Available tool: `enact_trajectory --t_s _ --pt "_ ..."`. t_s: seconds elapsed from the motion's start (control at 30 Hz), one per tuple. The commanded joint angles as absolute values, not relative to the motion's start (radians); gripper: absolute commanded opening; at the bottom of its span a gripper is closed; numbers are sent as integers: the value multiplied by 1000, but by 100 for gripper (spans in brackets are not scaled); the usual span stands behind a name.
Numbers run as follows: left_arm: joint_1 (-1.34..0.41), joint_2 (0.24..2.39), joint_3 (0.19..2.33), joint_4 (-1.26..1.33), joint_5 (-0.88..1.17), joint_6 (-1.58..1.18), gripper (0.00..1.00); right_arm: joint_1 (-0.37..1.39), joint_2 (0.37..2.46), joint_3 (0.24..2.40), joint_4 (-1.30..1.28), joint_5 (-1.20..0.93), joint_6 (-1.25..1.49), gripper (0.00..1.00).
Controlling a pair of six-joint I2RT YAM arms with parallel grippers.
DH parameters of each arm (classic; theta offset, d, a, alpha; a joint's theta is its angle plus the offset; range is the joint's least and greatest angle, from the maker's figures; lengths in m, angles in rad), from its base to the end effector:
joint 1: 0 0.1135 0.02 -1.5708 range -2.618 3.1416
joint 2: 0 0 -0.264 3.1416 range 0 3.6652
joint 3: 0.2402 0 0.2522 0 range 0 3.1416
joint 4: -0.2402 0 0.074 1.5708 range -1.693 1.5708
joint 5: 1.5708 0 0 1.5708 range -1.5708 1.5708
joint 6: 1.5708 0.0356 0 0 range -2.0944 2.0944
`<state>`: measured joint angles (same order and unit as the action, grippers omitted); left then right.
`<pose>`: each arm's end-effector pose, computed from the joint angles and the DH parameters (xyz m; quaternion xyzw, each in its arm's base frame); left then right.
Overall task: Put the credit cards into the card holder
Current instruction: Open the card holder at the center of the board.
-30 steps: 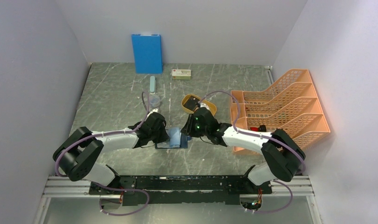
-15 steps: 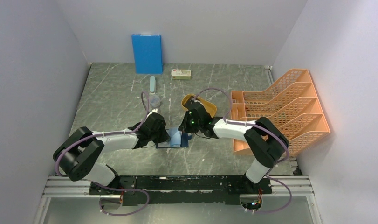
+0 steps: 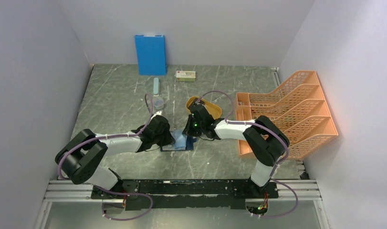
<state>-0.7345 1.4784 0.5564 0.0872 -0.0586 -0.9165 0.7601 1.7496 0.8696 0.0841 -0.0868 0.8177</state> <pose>0.1981 -0.1761 0.1363 -0.0952 0.9278 -0.2457 0.2640 0.2485 0.2405 0.1445 0.0103 0.9251 0.2961 0.2375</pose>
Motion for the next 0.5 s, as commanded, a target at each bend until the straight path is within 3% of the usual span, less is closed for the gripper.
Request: enact_trajectory --t_s 0.0,0.47 --pt "-730 1532 503 -27 -63 -902 5 748 1771 886 57 -81 809 9" --pt "-730 1543 500 -22 -64 -904 5 734 1751 833 70 -67 814 10"
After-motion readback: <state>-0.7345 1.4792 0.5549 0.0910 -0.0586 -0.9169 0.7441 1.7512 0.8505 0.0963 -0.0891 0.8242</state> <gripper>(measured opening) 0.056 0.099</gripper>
